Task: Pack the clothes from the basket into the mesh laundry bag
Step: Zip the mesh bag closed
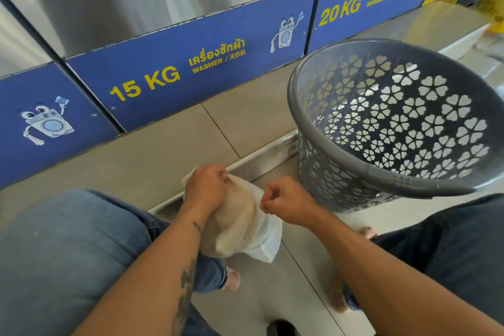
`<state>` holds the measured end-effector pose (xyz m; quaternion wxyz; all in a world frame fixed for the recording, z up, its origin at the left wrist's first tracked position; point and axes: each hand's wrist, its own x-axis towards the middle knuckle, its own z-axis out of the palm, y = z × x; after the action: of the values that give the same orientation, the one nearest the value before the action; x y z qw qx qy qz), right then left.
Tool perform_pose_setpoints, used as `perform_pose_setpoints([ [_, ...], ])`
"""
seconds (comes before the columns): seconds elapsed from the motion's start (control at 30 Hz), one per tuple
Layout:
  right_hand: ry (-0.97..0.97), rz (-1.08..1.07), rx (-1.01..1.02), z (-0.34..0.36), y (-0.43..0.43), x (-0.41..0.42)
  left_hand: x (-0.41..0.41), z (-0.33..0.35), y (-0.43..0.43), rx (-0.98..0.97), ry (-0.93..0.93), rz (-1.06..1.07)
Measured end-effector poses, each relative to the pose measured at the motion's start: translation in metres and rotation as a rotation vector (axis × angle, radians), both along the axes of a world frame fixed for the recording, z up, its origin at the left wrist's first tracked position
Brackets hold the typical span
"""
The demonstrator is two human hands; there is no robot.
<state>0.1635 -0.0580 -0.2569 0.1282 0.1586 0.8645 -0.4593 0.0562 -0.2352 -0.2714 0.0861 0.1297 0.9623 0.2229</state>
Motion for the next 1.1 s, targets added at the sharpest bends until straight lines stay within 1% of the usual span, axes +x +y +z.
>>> perform_pose_setpoints([
  [0.07, 0.010, -0.024, -0.032, -0.002, -0.005, -0.001, -0.007, 0.003, -0.004, -0.012, -0.015, 0.015],
  [0.17, 0.030, -0.080, -0.074, -0.004, -0.013, -0.001, -0.002, 0.005, -0.005, -0.066, 0.038, -0.023],
  [0.27, 0.002, -0.178, -0.261, -0.006, -0.012, 0.001, 0.009, 0.014, 0.001, -0.053, 0.124, -0.092],
  [0.3, -0.024, -0.202, -0.328, -0.007, -0.011, 0.002, 0.013, 0.019, 0.005, -0.033, 0.101, -0.120],
  [0.37, -0.078, -0.219, -0.407, -0.008, -0.009, 0.004, 0.023, 0.027, 0.011, -0.037, -0.056, -0.175],
  [0.47, -0.151, -0.185, -0.420, -0.010, -0.007, 0.008, 0.038, 0.021, 0.011, -0.142, -0.283, -0.301],
  [0.53, -0.202, -0.148, -0.402, -0.011, -0.007, 0.010, 0.042, 0.015, 0.008, -0.154, -0.335, -0.317],
  [0.63, -0.261, -0.083, -0.385, -0.009, -0.010, 0.012, 0.046, 0.014, 0.008, -0.126, -0.313, -0.281],
  [0.77, -0.325, -0.051, -0.329, -0.009, -0.016, 0.012, 0.053, 0.017, 0.011, -0.020, -0.228, -0.193],
  [0.87, -0.382, -0.033, -0.297, -0.012, -0.022, 0.014, 0.054, 0.016, 0.011, 0.023, -0.196, -0.121],
  [0.97, -0.388, -0.032, -0.290, -0.015, -0.023, 0.014, 0.053, 0.015, 0.011, 0.093, -0.211, -0.063],
  [1.1, -0.390, -0.002, -0.282, -0.011, -0.022, 0.011, 0.048, 0.016, 0.012, 0.279, -0.284, 0.033],
])
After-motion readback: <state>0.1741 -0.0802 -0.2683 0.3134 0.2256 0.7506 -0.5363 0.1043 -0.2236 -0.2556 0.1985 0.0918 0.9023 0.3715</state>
